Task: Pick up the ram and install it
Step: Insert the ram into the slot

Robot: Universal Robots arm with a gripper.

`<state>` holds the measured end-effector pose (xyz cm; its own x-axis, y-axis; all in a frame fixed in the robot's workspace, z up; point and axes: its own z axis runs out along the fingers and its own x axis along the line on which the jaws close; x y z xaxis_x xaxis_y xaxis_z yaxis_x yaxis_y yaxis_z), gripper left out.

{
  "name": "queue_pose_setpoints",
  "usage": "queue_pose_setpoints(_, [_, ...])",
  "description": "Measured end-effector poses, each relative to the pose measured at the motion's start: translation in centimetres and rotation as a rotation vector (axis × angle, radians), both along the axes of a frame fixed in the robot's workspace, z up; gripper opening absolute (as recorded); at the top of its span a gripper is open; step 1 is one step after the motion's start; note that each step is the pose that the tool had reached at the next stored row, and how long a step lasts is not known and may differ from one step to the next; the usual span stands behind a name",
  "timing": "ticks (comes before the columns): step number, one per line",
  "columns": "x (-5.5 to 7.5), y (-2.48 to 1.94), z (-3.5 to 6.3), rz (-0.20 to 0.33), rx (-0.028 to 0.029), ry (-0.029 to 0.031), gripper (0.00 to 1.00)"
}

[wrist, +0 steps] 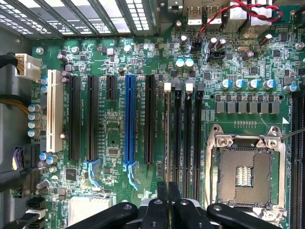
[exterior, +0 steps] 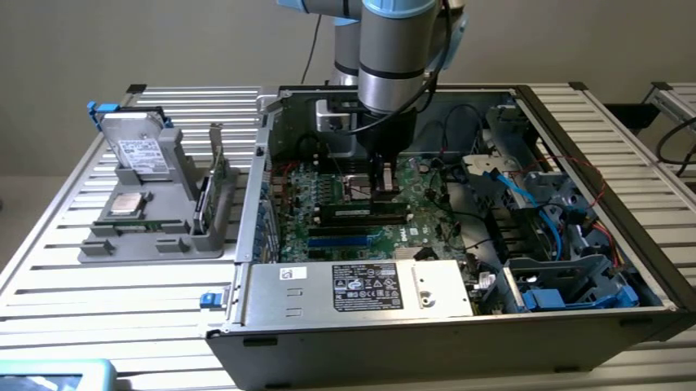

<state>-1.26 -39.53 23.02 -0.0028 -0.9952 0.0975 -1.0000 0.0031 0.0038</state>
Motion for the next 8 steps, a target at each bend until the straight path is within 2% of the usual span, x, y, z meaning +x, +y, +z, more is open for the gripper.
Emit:
queue_pose_setpoints(2, [0.00,0.00,0.00,-0.001,0.0000,-0.0013,0.13])
queue_pose_setpoints(6, [0.00,0.00,-0.01,-0.003,0.0001,-0.0092,0.13])
queue_pose_setpoints(8, [-0.04,0.01,-0.01,-0.004,0.0000,-0.0109,0.13])
